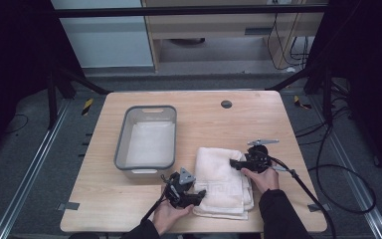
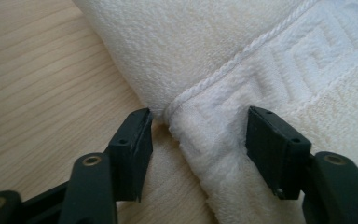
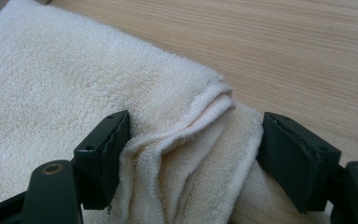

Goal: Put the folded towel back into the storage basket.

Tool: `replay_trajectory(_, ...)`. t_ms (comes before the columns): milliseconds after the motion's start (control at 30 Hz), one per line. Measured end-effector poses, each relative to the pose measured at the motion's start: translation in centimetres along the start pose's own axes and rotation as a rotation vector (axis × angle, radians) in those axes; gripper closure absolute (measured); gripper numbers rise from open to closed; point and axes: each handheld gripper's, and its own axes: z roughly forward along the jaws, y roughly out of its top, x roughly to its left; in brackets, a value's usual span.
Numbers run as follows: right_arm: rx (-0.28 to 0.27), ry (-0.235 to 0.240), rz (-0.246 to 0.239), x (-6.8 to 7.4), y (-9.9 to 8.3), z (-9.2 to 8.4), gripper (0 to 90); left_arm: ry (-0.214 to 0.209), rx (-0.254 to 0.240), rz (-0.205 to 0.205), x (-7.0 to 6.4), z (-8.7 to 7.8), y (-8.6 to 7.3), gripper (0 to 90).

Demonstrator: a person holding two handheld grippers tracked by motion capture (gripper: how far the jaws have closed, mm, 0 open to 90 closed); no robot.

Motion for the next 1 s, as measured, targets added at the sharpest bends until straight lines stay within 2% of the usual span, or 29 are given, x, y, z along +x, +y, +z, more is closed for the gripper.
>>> replay_trajectory(133,0.005,0.011,0.001,0.0,0.0,-0.1,30.6,-0.027,0.011,-0.008,0.0,0.1,0.1,48.4)
replay_trajectory(400,0.037,0.086,0.054,0.0,0.2,-0.2,51.9,-0.068,0.020,-0.017,0.0,0.1,0.3,60.9)
replay_trajectory(567,0.037,0.108,0.052,0.1,0.3,-0.4,62.9,-0.088,0.019,-0.029,0.0,0.0,0.3,69.1)
replay_trajectory(733,0.033,0.116,0.047,0.2,0.5,-0.6,65.9,-0.118,0.013,-0.050,0.2,-0.2,0.3,74.2)
replay_trajectory(1000,-0.003,0.112,0.013,0.7,1.0,-1.7,66.1,-0.137,-0.030,-0.041,0.0,-1.2,0.6,76.0)
